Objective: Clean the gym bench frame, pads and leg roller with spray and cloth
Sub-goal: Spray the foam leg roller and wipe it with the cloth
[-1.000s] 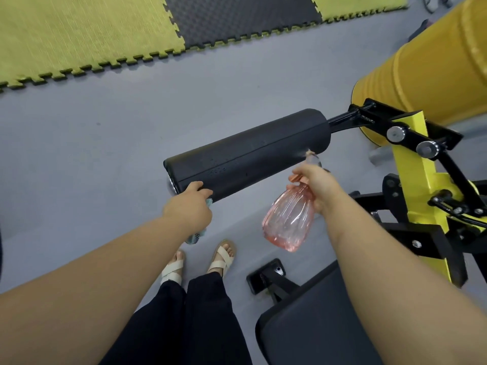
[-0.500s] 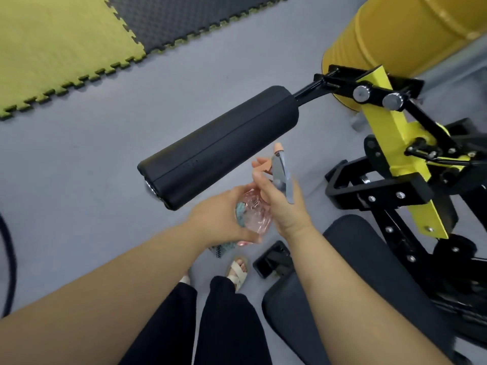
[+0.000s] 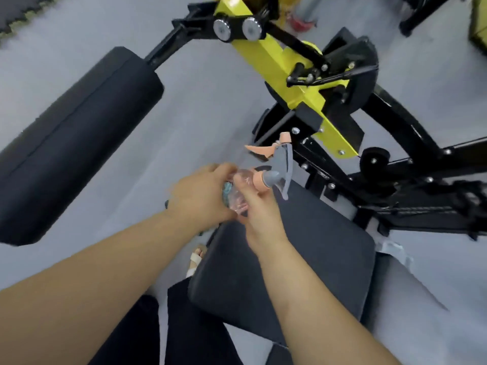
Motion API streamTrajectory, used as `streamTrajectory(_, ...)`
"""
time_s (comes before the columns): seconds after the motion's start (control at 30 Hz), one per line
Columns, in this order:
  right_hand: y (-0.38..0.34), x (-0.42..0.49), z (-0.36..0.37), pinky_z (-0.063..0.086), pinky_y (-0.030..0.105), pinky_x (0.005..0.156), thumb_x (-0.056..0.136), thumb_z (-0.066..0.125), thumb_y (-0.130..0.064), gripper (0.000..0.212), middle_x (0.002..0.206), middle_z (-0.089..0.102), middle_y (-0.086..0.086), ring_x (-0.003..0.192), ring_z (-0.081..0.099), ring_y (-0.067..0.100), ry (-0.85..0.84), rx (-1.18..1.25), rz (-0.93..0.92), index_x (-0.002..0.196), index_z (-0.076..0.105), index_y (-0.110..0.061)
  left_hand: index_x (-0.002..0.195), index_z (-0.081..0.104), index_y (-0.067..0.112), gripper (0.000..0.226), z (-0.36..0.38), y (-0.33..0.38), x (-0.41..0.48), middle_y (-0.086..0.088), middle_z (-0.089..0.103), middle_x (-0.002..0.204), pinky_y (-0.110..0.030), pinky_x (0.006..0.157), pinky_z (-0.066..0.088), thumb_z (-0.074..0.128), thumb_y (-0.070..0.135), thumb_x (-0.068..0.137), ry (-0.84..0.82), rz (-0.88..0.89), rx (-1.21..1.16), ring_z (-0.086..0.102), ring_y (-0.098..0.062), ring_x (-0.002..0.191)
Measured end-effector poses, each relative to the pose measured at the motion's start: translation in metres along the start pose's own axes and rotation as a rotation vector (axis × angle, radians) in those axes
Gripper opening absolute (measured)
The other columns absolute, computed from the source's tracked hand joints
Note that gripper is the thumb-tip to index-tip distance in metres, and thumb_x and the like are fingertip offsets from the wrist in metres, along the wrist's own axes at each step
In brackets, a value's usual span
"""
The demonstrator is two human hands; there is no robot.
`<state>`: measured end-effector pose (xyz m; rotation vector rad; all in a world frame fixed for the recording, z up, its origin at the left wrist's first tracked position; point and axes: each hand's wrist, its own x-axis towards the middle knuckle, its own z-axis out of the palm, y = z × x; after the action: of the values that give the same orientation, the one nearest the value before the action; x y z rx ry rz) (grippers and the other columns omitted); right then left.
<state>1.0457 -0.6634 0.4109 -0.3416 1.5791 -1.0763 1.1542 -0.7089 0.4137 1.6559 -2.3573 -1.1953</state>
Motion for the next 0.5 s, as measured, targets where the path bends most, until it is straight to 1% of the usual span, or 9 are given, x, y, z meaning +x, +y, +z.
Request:
streamTrajectory(0.1, -0.002, 0.013, -0.049, 0.052, 0.049, 0.090, 0.086, 0.066, -0.023, 0.034, 0.115, 0.067, 0.007, 0.105, 0.064, 0.021, 0.080, 0.069, 0.053, 0.119, 0.058, -0.022, 0.135, 0.034, 0.036, 0.075, 0.019, 0.043, 0.030, 0.008, 0.045, 0.131, -0.031, 0.078, 0.046, 0.069, 0.044, 0.069, -0.122, 0.072, 0.115, 0.058, -0.021, 0.108)
streamTrajectory(0.17, -0.006, 0.021, -0.082, 0.052, 0.045, 0.087, 0.088, 0.064, -0.022, 0.038, 0.116, 0.067, 0.003, 0.105, 0.065, 0.020, 0.134, 0.147, 0.068, 0.125, 0.053, -0.025, 0.137, 0.035, 0.033, 0.076, 0.031, 0.068, 0.049, 0.007, 0.044, 0.133, -0.030, 0.084, 0.045, 0.071, 0.041, 0.071, -0.215, 0.084, 0.093, 0.055, -0.020, 0.112)
streamTrajectory(0.2, -0.009, 0.026, -0.096, 0.053, 0.044, 0.087, 0.089, 0.063, -0.021, 0.038, 0.115, 0.067, 0.002, 0.104, 0.065, 0.019, 0.157, 0.162, 0.062, 0.125, 0.053, -0.026, 0.134, 0.040, 0.033, 0.072, 0.036, 0.077, 0.056, 0.007, 0.047, 0.130, -0.029, 0.086, 0.043, 0.072, 0.040, 0.071, -0.246, 0.061, 0.031, 0.055, -0.019, 0.112)
streamTrajectory(0.23, -0.011, 0.033, -0.113, 0.053, 0.042, 0.086, 0.089, 0.063, -0.021, 0.037, 0.114, 0.067, 0.001, 0.103, 0.066, 0.019, 0.188, 0.164, 0.051, 0.124, 0.053, -0.026, 0.127, 0.048, 0.031, 0.064, 0.041, 0.085, 0.066, 0.007, 0.052, 0.122, -0.027, 0.085, 0.042, 0.074, 0.039, 0.070, -0.256, 0.014, -0.062, 0.056, -0.018, 0.109)
streamTrajectory(0.27, -0.015, 0.040, -0.129, 0.053, 0.041, 0.087, 0.088, 0.064, -0.022, 0.036, 0.114, 0.067, 0.000, 0.102, 0.065, 0.018, 0.235, 0.156, 0.041, 0.123, 0.054, -0.027, 0.115, 0.056, 0.029, 0.051, 0.046, 0.090, 0.073, 0.006, 0.058, 0.110, -0.026, 0.081, 0.043, 0.076, 0.037, 0.069, -0.237, -0.051, -0.169, 0.059, -0.018, 0.101)
streamTrajectory(0.33, -0.022, 0.061, -0.162, 0.051, 0.042, 0.092, 0.086, 0.068, -0.027, 0.034, 0.115, 0.066, -0.001, 0.105, 0.064, 0.017, 0.360, 0.118, 0.002, 0.118, 0.056, -0.029, 0.093, 0.060, 0.023, 0.030, 0.055, 0.094, 0.085, 0.004, 0.062, 0.085, -0.026, 0.070, 0.046, 0.076, 0.033, 0.071, -0.180, -0.199, -0.349, 0.062, -0.019, 0.082)
streamTrajectory(0.37, -0.026, 0.074, -0.177, 0.050, 0.043, 0.094, 0.083, 0.069, -0.031, 0.032, 0.114, 0.066, -0.002, 0.105, 0.063, 0.017, 0.425, 0.084, -0.019, 0.113, 0.058, -0.030, 0.089, 0.059, 0.020, 0.026, 0.060, 0.094, 0.090, 0.003, 0.061, 0.078, -0.027, 0.067, 0.047, 0.076, 0.032, 0.073, -0.160, -0.250, -0.400, 0.061, -0.020, 0.077)
streamTrajectory(0.43, -0.036, 0.100, -0.204, 0.051, 0.040, 0.091, 0.081, 0.070, -0.039, 0.031, 0.110, 0.067, -0.002, 0.103, 0.063, 0.018, 0.564, 0.019, -0.028, 0.108, 0.060, -0.027, 0.085, 0.058, 0.018, 0.025, 0.069, 0.094, 0.096, 0.001, 0.061, 0.076, -0.033, 0.065, 0.053, 0.074, 0.033, 0.074, -0.156, -0.323, -0.459, 0.063, -0.024, 0.075)
streamTrajectory(0.5, -0.046, 0.126, -0.226, 0.052, 0.033, 0.081, 0.082, 0.069, -0.039, 0.031, 0.104, 0.065, -0.004, 0.098, 0.063, 0.016, 0.662, 0.004, -0.010, 0.107, 0.060, -0.023, 0.086, 0.058, 0.018, 0.025, 0.075, 0.094, 0.103, 0.000, 0.062, 0.077, -0.041, 0.068, 0.057, 0.074, 0.034, 0.075, -0.163, -0.382, -0.505, 0.064, -0.026, 0.078)
